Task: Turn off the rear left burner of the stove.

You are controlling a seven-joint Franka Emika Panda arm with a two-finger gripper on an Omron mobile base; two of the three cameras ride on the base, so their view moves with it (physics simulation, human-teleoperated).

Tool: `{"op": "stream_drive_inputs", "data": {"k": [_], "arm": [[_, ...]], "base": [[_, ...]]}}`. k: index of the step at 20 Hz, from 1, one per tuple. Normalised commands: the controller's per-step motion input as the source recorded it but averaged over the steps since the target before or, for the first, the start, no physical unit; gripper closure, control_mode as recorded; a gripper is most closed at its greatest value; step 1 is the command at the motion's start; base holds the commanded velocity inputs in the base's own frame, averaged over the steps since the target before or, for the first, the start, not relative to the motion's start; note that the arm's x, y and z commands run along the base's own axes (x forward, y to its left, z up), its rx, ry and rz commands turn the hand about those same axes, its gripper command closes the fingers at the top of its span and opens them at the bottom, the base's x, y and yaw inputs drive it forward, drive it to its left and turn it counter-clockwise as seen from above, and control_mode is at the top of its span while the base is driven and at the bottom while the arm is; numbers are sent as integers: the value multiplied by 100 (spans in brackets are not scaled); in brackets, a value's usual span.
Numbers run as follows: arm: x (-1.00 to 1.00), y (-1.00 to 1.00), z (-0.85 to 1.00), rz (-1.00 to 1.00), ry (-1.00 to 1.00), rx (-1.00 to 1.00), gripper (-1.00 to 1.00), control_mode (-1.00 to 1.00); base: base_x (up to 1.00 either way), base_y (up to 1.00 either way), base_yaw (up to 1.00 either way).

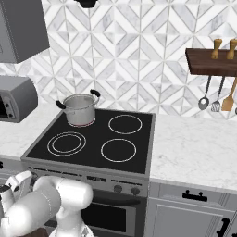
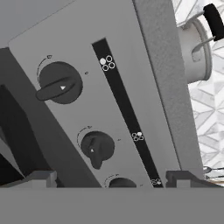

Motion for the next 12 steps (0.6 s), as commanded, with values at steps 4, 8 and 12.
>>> {"op": "stream_drive_inputs", "data": {"k": [4, 8, 12], "arm": [[38, -22, 0, 2, 0, 1, -100, -100], [33, -29, -3, 4, -2, 1, -100, -100], [22, -4, -2, 0, 0, 0, -100, -100]], "base": [[0, 0, 0], [0, 0, 0], [0, 0, 0]]}}
